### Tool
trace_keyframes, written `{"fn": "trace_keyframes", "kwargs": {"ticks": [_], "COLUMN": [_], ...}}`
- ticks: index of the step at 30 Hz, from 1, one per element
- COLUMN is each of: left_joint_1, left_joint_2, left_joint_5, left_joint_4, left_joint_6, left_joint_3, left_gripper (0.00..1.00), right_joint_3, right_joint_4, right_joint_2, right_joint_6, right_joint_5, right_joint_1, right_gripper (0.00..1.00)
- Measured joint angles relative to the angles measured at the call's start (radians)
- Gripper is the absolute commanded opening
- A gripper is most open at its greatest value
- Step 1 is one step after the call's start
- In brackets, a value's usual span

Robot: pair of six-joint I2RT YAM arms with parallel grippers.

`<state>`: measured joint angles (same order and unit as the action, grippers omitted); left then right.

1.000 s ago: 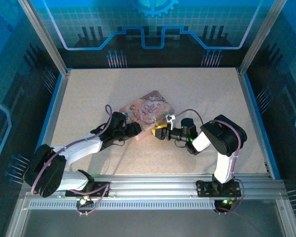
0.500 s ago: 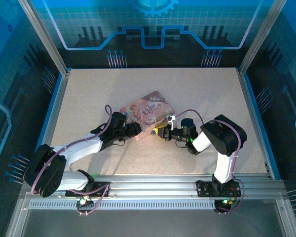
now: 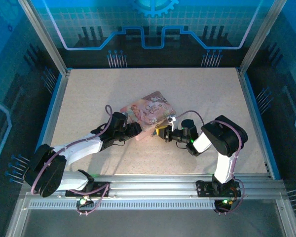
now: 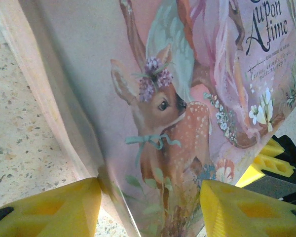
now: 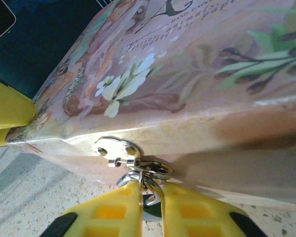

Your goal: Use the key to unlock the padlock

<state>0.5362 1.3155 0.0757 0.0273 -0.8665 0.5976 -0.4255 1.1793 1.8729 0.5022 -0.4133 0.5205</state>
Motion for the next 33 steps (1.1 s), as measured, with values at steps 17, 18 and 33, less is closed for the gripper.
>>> {"fn": "trace_keyframes", "kwargs": {"ticks": [17,18,33], "left_joint_1": [0.002,0.002,0.024], "left_joint_2": [0.0,0.0,0.001], "left_joint_5": [-0.004,-0.004,0.001], "left_joint_4": [0.0,0.0,0.003], "left_joint_6": [0.0,0.0,-0.008], "left_joint_3": [0.0,0.0,0.0], "left_gripper": [0.56,0.56,0.56], "right_joint_3": [0.009,0.011,0.063], "right_joint_4": [-0.001,0.0,-0.011], "right_joint_2": [-0.005,-0.005,-0.055], "right_joint_6": [0.004,0.01,0.073], "right_joint_5": [0.009,0.01,0.002], "right_joint_1": [0.0,0.0,-0.015], "right_gripper": [0.0,0.0,0.0]}}
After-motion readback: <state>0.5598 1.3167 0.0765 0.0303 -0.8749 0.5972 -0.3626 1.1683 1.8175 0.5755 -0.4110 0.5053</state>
